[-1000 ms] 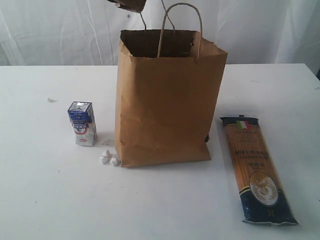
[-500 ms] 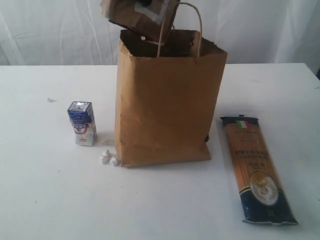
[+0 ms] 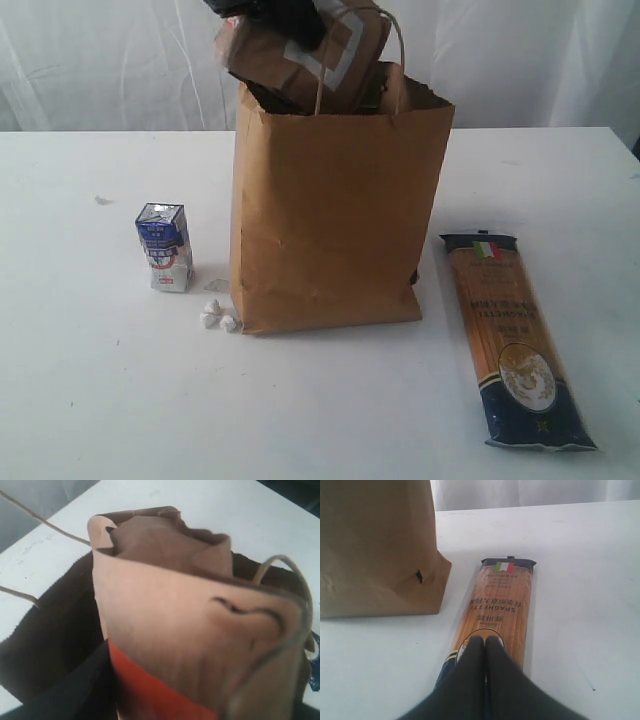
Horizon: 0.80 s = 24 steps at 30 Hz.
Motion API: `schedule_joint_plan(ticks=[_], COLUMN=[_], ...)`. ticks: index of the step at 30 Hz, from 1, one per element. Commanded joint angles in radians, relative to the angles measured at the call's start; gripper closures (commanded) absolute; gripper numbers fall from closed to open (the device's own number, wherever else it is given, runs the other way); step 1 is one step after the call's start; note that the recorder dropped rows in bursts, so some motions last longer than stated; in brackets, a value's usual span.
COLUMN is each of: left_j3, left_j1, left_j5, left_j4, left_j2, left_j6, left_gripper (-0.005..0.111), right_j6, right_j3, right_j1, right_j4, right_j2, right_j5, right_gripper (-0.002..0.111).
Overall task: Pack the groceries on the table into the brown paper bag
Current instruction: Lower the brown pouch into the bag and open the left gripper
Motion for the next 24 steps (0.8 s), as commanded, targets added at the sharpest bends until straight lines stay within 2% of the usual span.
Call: schedule_joint_plan(ticks=[1,6,13,24], left_j3=[-0.011,0.022,0.090,0.157], left_j1=[-0.015,-0.044,-0.090,-0.090], left_j5=[0.013,0.011,0.006,-0.007], left_j4=[-0.008,0.008,0.103,0.244], left_j2=[-0.014,-0.014,-0.014,-0.014], left_j6=[0.009,0.009,0.003,-0.082], left_gripper=[0.107,0.107,0.107,0.107], right_j6=[-0.011,-0.011,-0.011,-0.009], right_j3=[0.001,0.001,0.001,0.001], right_j1=[-0.005,-0.005,-0.005,-0.005], right_j4=[0.001,0.001,0.001,0.001], right_j2=[-0.006,-0.006,-0.006,-0.006], right_j5=[-0.016,-0.016,-0.016,-0.016], right_gripper=[0.108,0.108,0.108,0.108])
